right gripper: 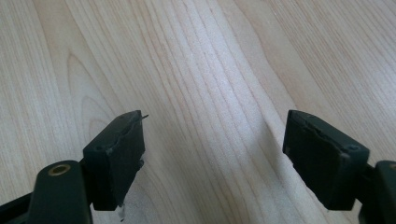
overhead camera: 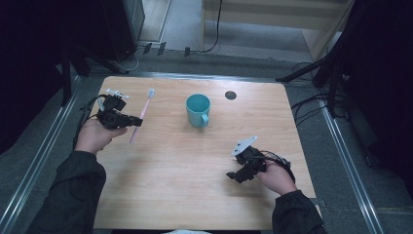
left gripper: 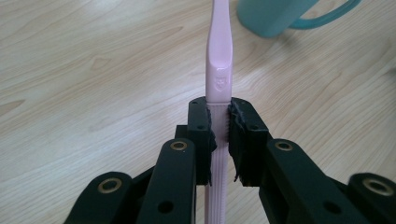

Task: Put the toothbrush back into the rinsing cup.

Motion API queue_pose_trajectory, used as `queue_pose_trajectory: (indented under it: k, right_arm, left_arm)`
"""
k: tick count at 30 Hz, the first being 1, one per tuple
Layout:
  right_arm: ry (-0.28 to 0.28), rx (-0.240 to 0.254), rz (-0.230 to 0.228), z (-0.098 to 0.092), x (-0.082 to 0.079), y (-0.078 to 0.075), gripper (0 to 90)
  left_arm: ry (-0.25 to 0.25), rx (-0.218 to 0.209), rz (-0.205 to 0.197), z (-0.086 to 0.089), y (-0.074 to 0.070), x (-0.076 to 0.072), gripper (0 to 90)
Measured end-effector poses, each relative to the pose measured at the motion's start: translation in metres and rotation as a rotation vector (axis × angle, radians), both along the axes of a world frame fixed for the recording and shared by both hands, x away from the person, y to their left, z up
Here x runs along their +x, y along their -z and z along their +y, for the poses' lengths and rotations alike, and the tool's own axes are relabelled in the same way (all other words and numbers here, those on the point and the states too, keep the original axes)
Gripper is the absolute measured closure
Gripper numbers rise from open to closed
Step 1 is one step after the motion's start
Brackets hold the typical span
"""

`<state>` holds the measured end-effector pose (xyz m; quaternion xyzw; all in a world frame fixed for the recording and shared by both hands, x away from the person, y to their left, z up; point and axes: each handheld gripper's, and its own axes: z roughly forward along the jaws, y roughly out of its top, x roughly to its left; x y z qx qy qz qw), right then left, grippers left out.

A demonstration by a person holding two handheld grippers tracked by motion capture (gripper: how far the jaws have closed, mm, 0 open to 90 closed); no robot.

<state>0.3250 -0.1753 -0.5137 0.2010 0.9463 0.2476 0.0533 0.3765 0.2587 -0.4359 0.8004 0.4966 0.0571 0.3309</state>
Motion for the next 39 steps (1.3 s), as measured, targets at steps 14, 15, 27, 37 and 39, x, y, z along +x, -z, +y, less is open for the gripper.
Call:
queue_pose_trajectory:
  k: [14,15,27,37,39]
  right_arm:
    - [-0.017,0.005,-0.011,0.004,0.001,-0.001,20.7]
    - [-0.018,0.005,-0.006,0.004,0.001,-0.001,20.7]
    - [-0.02,0.026,-0.003,0.006,0.003,-0.003,20.7]
    - [-0.02,0.028,-0.002,0.006,0.004,-0.003,20.7]
    - [-0.02,0.028,-0.002,0.006,0.004,-0.003,20.7]
  left_arm:
    - [-0.008,-0.068,-0.074,-0.019,-0.009,-0.002,79.6]
    - [-0.008,-0.073,-0.08,-0.021,-0.009,-0.002,79.6]
    - [0.027,-0.08,-0.122,-0.041,-0.034,0.006,79.7]
    - [0.014,-0.109,-0.172,-0.063,-0.041,0.016,79.7]
    - [0.006,-0.109,-0.188,-0.068,-0.044,0.017,79.7]
